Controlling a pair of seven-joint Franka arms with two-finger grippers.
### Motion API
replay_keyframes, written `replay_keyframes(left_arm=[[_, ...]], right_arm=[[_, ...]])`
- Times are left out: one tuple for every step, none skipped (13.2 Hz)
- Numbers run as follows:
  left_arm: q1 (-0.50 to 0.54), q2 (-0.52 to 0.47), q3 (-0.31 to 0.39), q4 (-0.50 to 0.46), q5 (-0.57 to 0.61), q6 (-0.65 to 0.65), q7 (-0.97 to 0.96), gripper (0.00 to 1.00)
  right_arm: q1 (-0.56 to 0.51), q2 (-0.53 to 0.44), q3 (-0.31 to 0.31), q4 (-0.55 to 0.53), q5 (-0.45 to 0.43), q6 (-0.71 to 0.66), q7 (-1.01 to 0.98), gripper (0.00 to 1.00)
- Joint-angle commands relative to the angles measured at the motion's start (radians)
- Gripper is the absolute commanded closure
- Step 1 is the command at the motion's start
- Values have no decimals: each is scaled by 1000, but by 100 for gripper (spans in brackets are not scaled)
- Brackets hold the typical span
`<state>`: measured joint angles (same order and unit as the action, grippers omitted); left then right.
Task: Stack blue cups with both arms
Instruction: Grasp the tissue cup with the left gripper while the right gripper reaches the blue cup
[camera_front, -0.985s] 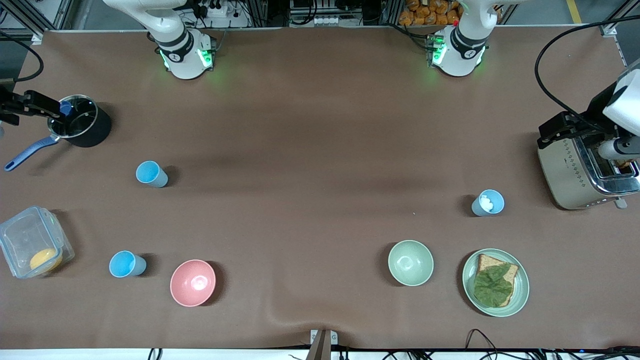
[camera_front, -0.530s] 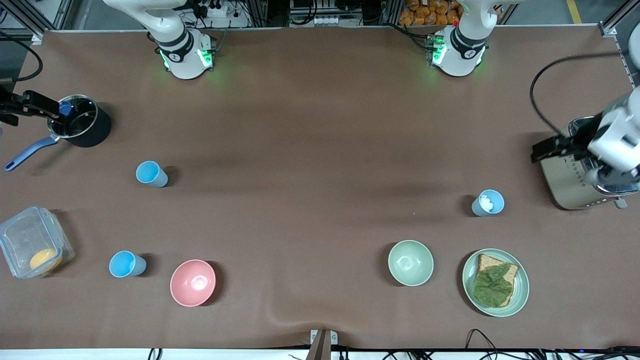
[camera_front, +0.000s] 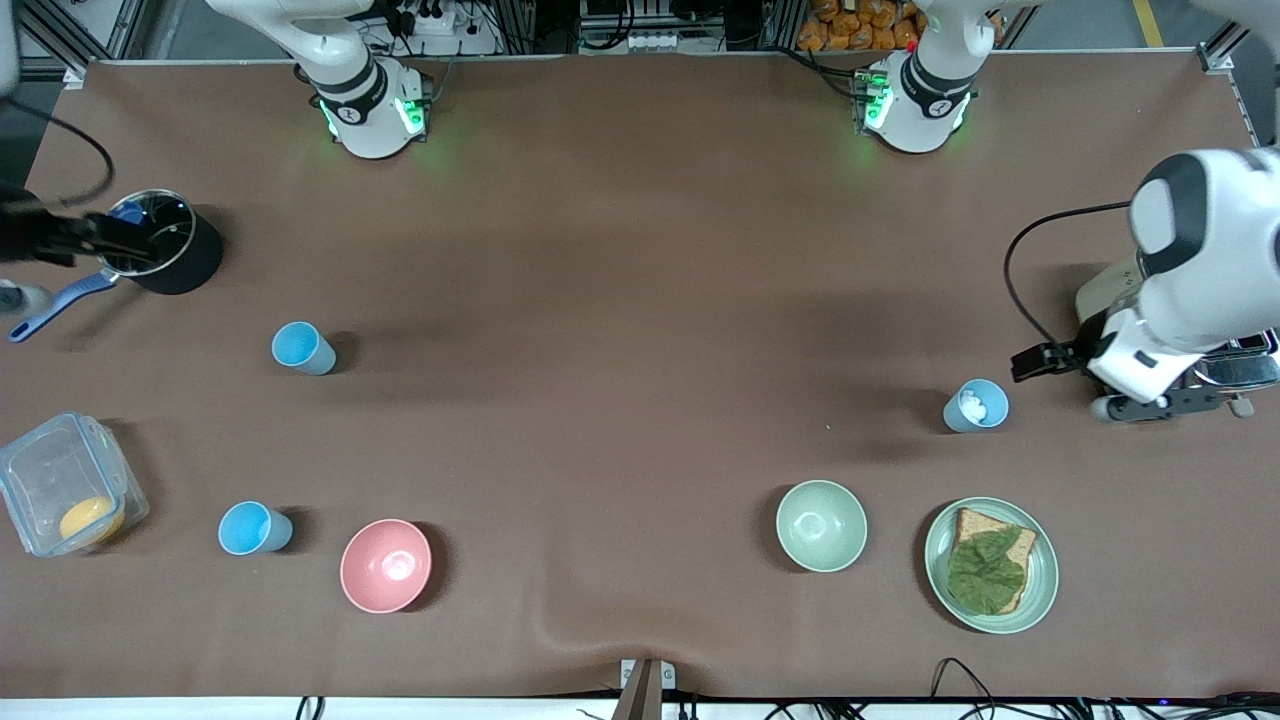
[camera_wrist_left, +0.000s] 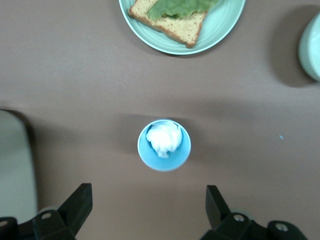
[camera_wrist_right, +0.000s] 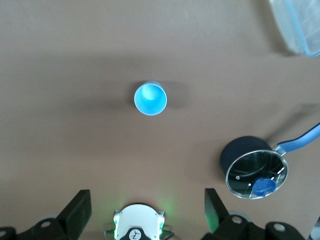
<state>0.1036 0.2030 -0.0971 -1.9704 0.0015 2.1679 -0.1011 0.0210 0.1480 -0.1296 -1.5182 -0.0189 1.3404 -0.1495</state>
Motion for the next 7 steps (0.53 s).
replay_keyframes(left_arm=[[31, 53, -6, -59, 2, 124, 17, 7], [31, 78, -6, -59, 2, 154, 17, 11], [31, 96, -6, -59, 2, 174, 17, 15], [33, 119, -6, -61, 2, 194, 17, 20], [34, 134, -6, -61, 2, 208, 17, 26], [33, 147, -6, -59, 2, 216, 17, 32], [33, 162, -6, -61, 2, 233, 17, 34]], right_arm=[[-71, 76, -4, 27, 17, -24, -7, 0], [-88, 102, -4, 27, 8, -24, -4, 0], [-90, 132, -5, 27, -4, -24, -2, 0], [-105, 163, -5, 27, -3, -23, -1, 0], [-118, 185, -4, 26, 17, -7, 2, 0], [-113, 215, -2, 18, 19, 38, 2, 0], [-105, 260, -2, 13, 20, 96, 2, 0]])
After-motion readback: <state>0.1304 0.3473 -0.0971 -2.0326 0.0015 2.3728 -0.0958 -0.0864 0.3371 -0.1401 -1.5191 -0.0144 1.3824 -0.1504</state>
